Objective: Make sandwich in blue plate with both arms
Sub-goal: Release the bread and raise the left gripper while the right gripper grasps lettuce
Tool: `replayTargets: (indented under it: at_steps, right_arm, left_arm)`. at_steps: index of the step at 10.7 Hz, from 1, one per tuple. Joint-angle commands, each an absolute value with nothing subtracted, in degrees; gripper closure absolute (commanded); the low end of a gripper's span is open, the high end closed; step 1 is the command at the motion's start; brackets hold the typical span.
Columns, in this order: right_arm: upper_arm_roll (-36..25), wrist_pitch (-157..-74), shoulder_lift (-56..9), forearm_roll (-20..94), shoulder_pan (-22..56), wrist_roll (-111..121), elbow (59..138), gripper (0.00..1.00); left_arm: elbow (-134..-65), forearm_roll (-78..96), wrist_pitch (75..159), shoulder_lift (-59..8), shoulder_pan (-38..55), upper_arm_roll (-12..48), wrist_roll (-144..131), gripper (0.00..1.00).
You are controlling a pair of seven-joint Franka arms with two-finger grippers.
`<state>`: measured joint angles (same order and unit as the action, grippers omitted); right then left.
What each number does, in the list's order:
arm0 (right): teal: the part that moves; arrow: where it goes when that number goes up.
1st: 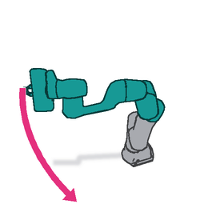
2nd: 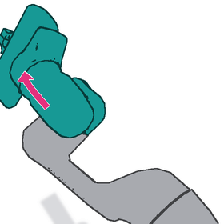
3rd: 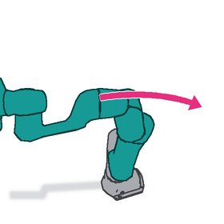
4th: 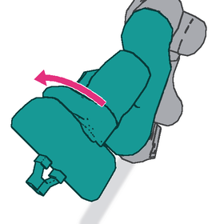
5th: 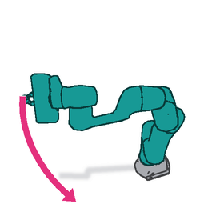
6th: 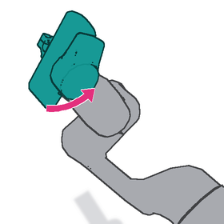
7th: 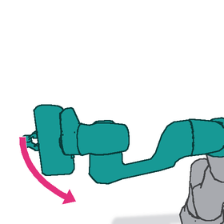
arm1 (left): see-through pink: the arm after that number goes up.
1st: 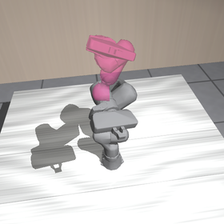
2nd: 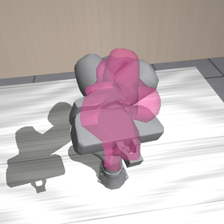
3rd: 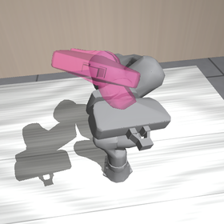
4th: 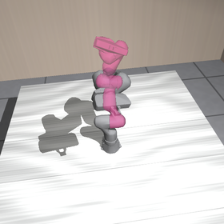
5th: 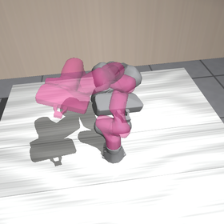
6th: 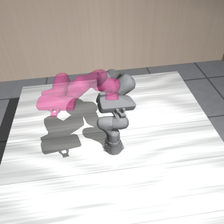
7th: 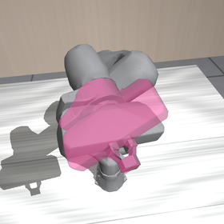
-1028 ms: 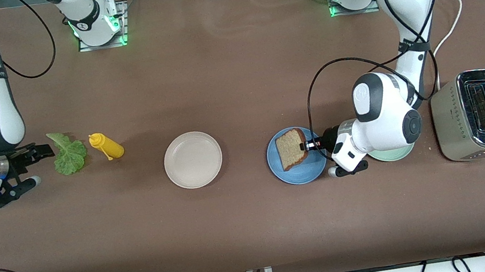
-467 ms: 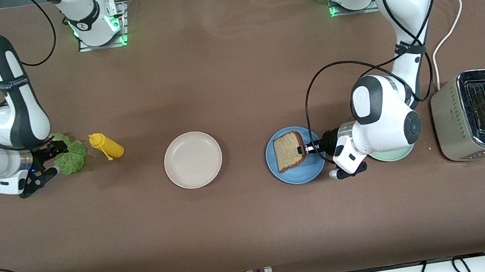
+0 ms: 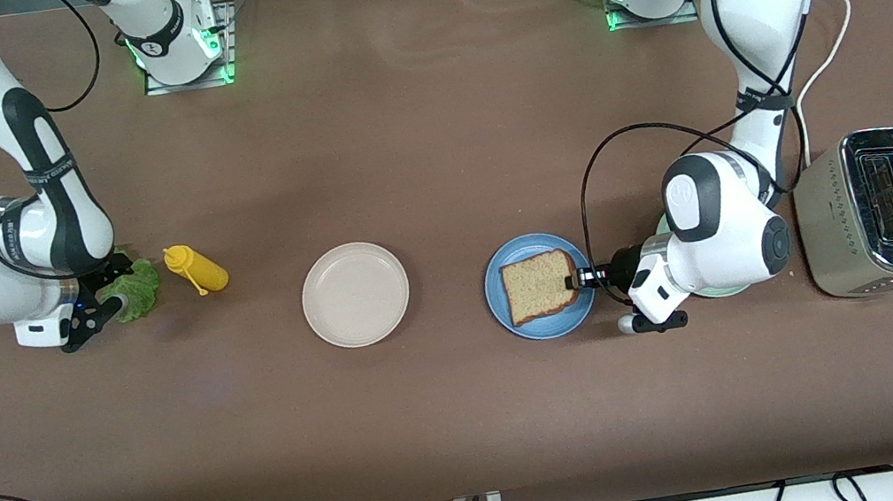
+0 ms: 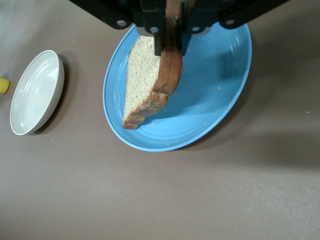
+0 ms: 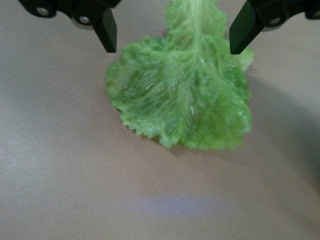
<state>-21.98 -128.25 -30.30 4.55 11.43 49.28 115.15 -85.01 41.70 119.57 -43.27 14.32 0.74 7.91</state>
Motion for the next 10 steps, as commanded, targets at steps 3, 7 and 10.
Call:
replayTargets:
  at_steps: [3, 7, 10]
  right_arm:
    - [-21.4, -128.6, -31.6, 4.7, 10.0, 51.0, 115.4, 0.00]
    - [-21.3, -128.4, -31.0, 4.8, 10.1, 53.3, 114.6, 0.00]
    - [-21.1, -127.0, -30.1, 4.8, 10.6, 53.3, 114.5, 0.00]
  left_arm:
    - [-84.5, 43.9, 120.1, -43.6, 13.4, -0.2, 10.2, 0.00]
    - [-86.8, 42.9, 119.4, -40.8, 13.3, -3.9, 9.7, 0.00]
    - [-93.0, 41.8, 117.9, -34.4, 12.8, -6.1, 9.7, 0.00]
